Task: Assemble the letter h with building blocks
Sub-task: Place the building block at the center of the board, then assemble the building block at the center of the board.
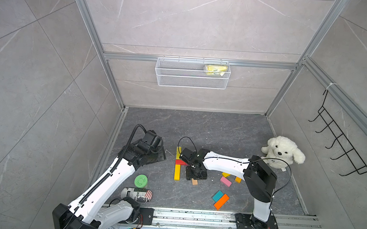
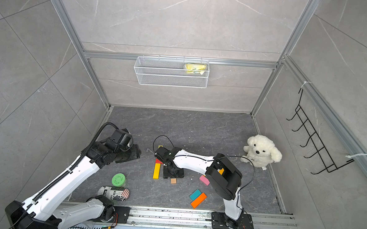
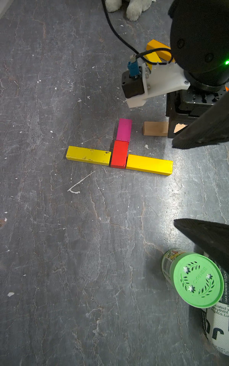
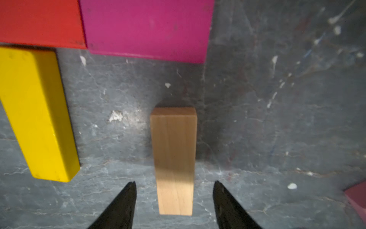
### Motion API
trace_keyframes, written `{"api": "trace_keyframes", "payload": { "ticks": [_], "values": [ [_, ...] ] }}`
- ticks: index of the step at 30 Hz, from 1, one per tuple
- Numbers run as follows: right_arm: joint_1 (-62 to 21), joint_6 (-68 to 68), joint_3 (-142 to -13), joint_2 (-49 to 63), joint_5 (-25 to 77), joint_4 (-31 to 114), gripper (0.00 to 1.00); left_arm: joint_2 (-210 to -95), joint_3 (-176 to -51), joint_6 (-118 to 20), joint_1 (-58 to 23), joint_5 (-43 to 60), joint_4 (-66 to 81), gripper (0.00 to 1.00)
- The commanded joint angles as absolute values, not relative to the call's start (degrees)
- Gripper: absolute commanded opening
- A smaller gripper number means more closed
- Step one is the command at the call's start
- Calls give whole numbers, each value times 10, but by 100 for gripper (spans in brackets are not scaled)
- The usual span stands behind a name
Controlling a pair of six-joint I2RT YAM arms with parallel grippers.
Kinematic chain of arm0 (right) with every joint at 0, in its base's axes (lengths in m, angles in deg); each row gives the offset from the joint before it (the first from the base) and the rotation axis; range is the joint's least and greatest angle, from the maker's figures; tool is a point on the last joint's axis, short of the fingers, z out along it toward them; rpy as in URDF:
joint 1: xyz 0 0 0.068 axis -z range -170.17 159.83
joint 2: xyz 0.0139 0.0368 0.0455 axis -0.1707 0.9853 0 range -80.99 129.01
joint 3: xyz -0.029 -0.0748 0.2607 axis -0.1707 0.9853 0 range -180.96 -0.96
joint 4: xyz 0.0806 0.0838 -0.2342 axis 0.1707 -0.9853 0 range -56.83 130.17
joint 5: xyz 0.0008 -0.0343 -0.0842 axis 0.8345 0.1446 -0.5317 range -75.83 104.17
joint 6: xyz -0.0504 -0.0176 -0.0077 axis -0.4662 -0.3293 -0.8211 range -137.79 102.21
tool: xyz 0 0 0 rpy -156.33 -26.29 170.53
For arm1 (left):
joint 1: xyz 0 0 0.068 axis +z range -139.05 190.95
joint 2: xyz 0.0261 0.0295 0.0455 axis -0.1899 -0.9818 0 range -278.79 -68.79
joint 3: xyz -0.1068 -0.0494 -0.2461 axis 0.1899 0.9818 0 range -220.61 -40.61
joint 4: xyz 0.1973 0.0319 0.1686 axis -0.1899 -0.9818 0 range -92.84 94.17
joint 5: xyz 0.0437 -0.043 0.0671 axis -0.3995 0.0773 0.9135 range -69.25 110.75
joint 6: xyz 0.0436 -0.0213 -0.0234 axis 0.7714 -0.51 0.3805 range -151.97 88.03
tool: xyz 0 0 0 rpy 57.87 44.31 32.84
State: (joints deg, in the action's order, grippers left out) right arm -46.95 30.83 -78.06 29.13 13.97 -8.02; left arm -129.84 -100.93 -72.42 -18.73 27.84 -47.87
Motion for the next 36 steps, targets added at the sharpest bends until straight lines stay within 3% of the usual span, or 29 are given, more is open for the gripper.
{"api": "trace_keyframes", "payload": {
  "ticks": [1,10,13,36],
  "values": [
    [-475,319,-756,273,133,-85,61,-1292,-1014,-714,-182,278,-468,61],
    [-468,307,-780,311,143,-71,34,-1292,-1005,-717,-181,275,-465,61],
    [-457,300,-797,321,142,-78,30,-1290,-1004,-715,-181,278,-466,61],
    [-455,338,-828,342,134,-101,29,-1281,-989,-709,-178,276,-463,61]
  ]
}}
